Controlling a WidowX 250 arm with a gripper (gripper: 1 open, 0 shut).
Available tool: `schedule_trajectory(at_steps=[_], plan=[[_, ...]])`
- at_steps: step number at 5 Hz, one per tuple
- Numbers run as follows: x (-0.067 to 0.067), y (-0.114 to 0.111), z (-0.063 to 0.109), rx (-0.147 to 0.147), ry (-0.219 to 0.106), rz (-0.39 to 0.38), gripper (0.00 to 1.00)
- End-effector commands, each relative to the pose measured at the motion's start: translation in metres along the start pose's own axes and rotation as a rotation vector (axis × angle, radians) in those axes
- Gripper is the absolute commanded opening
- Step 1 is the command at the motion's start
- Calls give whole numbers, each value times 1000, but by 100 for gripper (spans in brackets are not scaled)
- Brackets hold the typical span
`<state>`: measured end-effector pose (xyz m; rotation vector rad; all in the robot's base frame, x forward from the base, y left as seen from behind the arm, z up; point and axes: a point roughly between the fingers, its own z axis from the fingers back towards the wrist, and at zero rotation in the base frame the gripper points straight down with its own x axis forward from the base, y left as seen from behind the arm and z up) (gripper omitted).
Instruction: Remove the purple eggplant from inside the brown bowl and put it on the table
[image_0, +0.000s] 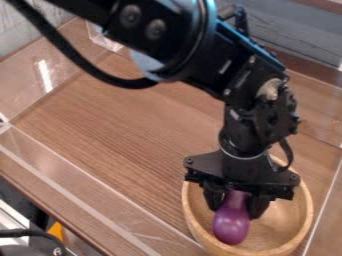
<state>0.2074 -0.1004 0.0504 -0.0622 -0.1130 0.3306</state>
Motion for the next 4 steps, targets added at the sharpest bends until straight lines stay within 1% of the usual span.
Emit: schedule_trajectory(at_steps=[1, 2, 4], plan=[[9, -8, 6, -25, -15, 5, 0], [9, -8, 5, -25, 0, 7, 100], [10, -7, 5, -38, 18, -8, 100]])
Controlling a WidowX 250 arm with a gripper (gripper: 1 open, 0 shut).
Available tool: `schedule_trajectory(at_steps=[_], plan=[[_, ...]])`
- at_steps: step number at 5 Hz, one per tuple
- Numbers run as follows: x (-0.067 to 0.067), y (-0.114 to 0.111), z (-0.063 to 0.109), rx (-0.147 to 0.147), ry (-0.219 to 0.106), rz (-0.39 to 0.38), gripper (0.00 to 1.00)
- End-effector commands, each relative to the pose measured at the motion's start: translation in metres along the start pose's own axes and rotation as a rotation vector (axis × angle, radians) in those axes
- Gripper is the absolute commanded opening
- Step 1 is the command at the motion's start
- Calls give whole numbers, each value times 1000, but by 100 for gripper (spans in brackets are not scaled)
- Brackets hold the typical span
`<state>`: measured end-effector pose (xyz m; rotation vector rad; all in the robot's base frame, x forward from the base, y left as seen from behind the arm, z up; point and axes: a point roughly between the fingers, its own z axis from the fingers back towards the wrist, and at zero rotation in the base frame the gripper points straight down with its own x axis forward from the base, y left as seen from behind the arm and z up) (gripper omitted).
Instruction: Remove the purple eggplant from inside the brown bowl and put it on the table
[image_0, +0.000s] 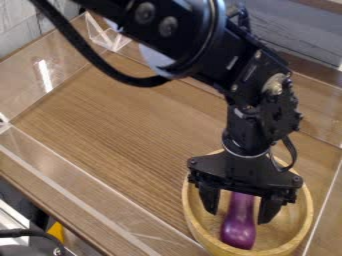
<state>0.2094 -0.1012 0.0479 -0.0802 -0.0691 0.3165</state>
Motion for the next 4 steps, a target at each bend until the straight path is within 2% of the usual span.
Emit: schedule_trajectory(at_steps=[1, 4], plan=[[9, -6, 7, -33, -22, -6, 100], [11, -5, 6, -47, -7, -26, 100]])
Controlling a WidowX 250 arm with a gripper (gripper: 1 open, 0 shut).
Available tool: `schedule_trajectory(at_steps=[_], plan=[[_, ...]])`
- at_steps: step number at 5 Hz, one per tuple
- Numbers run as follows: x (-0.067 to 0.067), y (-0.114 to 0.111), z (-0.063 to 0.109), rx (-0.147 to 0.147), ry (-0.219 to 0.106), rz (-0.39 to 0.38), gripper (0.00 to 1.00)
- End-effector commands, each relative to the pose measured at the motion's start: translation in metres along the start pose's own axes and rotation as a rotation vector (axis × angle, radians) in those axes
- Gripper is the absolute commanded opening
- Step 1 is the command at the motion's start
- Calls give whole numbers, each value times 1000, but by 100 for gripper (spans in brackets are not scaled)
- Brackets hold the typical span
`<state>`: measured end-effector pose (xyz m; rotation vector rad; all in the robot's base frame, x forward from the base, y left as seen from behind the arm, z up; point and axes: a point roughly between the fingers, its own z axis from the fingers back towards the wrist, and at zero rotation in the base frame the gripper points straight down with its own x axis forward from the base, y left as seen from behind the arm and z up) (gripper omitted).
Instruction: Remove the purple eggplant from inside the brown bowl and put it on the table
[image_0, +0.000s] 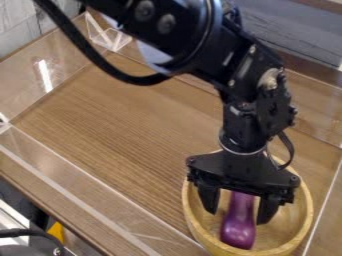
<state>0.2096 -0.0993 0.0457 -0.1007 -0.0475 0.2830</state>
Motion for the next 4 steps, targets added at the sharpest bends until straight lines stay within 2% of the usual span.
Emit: schedule_trajectory(at_steps=[1, 4], plan=[[11, -6, 8, -32, -31, -1, 100], [11, -6, 7, -38, -18, -25, 100]])
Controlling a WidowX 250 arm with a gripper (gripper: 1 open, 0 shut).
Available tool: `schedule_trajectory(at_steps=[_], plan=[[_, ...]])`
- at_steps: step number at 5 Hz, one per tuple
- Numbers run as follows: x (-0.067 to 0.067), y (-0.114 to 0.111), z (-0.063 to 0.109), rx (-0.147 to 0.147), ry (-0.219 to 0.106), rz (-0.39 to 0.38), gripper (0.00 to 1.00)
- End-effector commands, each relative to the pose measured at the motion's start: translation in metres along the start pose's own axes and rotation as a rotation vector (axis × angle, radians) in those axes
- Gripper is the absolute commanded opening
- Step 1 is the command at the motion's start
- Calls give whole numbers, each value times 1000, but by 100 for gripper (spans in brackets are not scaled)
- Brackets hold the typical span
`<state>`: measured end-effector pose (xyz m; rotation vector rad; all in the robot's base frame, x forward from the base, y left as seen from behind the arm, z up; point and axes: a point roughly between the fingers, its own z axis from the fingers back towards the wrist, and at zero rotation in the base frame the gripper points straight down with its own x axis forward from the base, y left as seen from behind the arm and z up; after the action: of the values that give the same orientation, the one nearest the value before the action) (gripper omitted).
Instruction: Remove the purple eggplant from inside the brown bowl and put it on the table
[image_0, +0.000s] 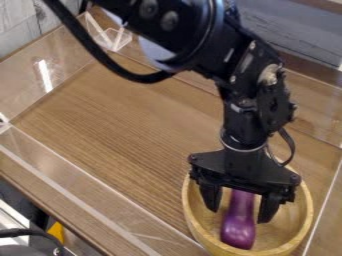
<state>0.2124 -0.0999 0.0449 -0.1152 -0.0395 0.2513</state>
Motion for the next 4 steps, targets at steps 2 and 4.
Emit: schedule_trajectory(at_steps=[2, 4], plan=[[9, -4, 6, -26, -22, -7, 100], [9, -5, 6, -31, -18, -14, 100]])
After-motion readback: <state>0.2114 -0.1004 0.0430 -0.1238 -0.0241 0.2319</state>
